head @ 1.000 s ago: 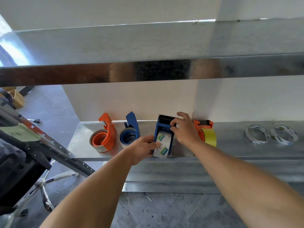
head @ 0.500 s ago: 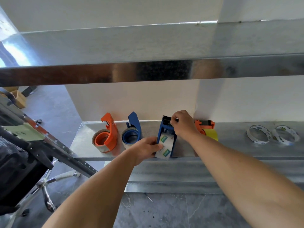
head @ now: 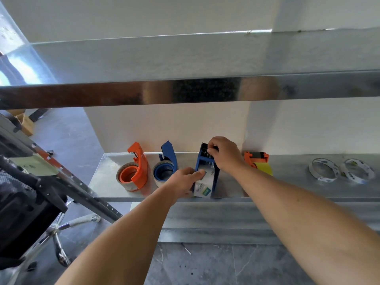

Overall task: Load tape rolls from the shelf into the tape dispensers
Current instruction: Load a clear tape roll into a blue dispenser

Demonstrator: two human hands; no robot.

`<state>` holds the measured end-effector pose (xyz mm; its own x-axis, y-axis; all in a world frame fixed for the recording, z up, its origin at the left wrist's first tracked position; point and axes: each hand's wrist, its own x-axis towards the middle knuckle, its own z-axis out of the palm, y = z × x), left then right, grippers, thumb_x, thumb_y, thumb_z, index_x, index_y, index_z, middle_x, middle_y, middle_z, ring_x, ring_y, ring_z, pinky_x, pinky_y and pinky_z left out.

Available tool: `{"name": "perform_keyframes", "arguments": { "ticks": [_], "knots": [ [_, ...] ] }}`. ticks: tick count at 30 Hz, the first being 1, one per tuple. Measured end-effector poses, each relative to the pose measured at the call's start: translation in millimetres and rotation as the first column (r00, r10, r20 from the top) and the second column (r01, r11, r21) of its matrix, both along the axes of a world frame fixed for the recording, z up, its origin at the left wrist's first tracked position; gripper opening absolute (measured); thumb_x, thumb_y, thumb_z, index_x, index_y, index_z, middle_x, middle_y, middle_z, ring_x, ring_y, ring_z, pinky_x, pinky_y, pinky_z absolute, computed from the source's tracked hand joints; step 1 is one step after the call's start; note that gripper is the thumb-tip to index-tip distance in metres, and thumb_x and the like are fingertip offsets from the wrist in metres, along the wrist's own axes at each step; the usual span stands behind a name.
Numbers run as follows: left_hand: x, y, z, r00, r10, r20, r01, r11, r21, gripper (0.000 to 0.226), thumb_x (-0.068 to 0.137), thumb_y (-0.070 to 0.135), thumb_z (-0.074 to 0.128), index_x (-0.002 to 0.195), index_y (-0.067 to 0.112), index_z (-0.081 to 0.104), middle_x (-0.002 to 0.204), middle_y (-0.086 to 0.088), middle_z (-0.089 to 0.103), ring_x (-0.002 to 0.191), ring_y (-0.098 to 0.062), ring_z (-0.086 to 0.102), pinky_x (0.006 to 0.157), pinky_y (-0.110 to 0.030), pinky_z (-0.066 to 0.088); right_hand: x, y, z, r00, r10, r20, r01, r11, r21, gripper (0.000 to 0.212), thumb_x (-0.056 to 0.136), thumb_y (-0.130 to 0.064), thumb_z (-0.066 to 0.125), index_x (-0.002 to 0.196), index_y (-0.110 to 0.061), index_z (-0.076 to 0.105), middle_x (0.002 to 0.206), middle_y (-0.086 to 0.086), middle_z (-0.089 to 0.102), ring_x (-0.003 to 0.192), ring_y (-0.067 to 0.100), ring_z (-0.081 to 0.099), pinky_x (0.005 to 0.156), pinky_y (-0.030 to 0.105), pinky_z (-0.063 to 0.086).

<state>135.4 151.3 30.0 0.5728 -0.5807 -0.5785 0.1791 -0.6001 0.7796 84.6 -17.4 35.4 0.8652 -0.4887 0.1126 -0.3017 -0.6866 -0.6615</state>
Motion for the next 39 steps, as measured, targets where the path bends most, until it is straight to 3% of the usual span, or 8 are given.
{"name": "perform_keyframes", "arguments": {
  "ticks": [4,15,21,25,30,33,36,39],
  "knots": [
    [-2.1,-3.6,-0.4,0.992,-0.044,0.121,0.038,0.998,0.057,0.03,0.093,0.045,0.063,0.106,0.018,0.062,0.11,-0.01,0.069,0.106,-0.029,0.065,0.093,-0.048,0.054,-1.8,-0.5,0.7,0.999,0.032,-0.015,-0.033,0.999,-0.032,0.016,0.092,-0.008,0.056,0.077,-0.013,0.055,0.085,-0.007,0.053,0.078,0.014,0.05,0.062,0.023,0.035],
    [-1.4,-1.2,3.1,1.0,-0.022,-0.02,0.021,0.999,-0.037,0.013,0.094,0.019,0.066,0.105,0.017,0.059,0.118,-0.011,0.064,0.113,-0.031,0.061,0.097,-0.049,0.054,-1.5,-0.7,2.8,0.997,-0.075,-0.024,0.075,0.997,-0.014,0.011,0.096,-0.008,0.053,0.088,-0.013,0.06,0.098,-0.004,0.053,0.081,0.01,0.049,0.059,0.013,0.032],
    [-5.7,0.9,-2.1,0.997,-0.046,-0.058,0.041,0.996,-0.081,0.021,0.092,0.009,0.067,0.11,0.016,0.058,0.122,-0.012,0.065,0.114,-0.03,0.059,0.1,-0.044,0.049,-1.8,-4.7,6.1,0.99,-0.142,-0.011,0.143,0.99,0.017,0.01,0.097,-0.009,0.052,0.092,-0.01,0.06,0.101,0.001,0.052,0.087,0.017,0.051,0.058,0.015,0.03],
    [-0.2,-1.7,-3.0,0.999,-0.025,-0.02,0.025,1.0,-0.013,0.021,0.089,0.015,0.071,0.108,0.02,0.062,0.115,-0.008,0.067,0.112,-0.029,0.061,0.103,-0.048,0.049,-1.7,-3.1,9.8,0.989,-0.145,-0.008,0.145,0.989,0.015,0.01,0.098,-0.013,0.052,0.094,-0.012,0.06,0.103,0.003,0.056,0.083,0.016,0.05,0.057,0.016,0.031],
    [-4.2,-6.5,-1.9,0.999,0.031,0.021,-0.032,0.996,0.083,0.034,0.089,0.054,0.063,0.102,0.023,0.066,0.103,-0.004,0.072,0.099,-0.023,0.067,0.096,-0.042,0.053,-1.1,0.6,13.3,0.997,-0.074,-0.021,0.074,0.997,0.006,0.011,0.097,-0.016,0.053,0.092,-0.015,0.063,0.114,0.001,0.059,0.089,0.015,0.051,0.072,0.024,0.037],
    [-8.9,-6.0,-2.7,0.997,-0.001,0.08,-0.008,0.994,0.112,0.032,0.092,0.053,0.06,0.102,0.023,0.065,0.103,-0.003,0.07,0.098,-0.021,0.065,0.091,-0.038,0.051,-2.9,1.4,11.5,0.998,-0.052,-0.027,0.052,0.999,0.005,0.011,0.096,-0.013,0.054,0.091,-0.015,0.063,0.118,0.001,0.057,0.093,0.014,0.051,0.078,0.025,0.037],
    [-10.2,-3.8,1.4,0.999,0.025,0.032,-0.027,0.997,0.074,0.016,0.093,0.045,0.063,0.095,0.029,0.064,0.109,-0.003,0.07,0.106,-0.024,0.063,0.096,-0.043,0.046,-4.1,-0.6,11.6,0.999,-0.036,-0.032,0.036,0.999,-0.015,0.01,0.096,-0.011,0.054,0.09,-0.013,0.062,0.119,0.001,0.055,0.095,0.013,0.049,0.08,0.023,0.035],
    [-10.7,-3.5,7.5,0.999,0.037,-0.013,-0.036,0.998,0.043,0.015,0.095,0.037,0.063,0.102,0.023,0.064,0.106,-0.003,0.069,0.105,-0.025,0.062,0.088,-0.039,0.047,-3.6,-3.0,9.3,0.997,-0.072,-0.019,0.072,0.997,-0.008,0.012,0.096,-0.008,0.052,0.09,-0.012,0.062,0.118,0.002,0.054,0.094,0.013,0.049,0.08,0.024,0.035]
  ]
}}
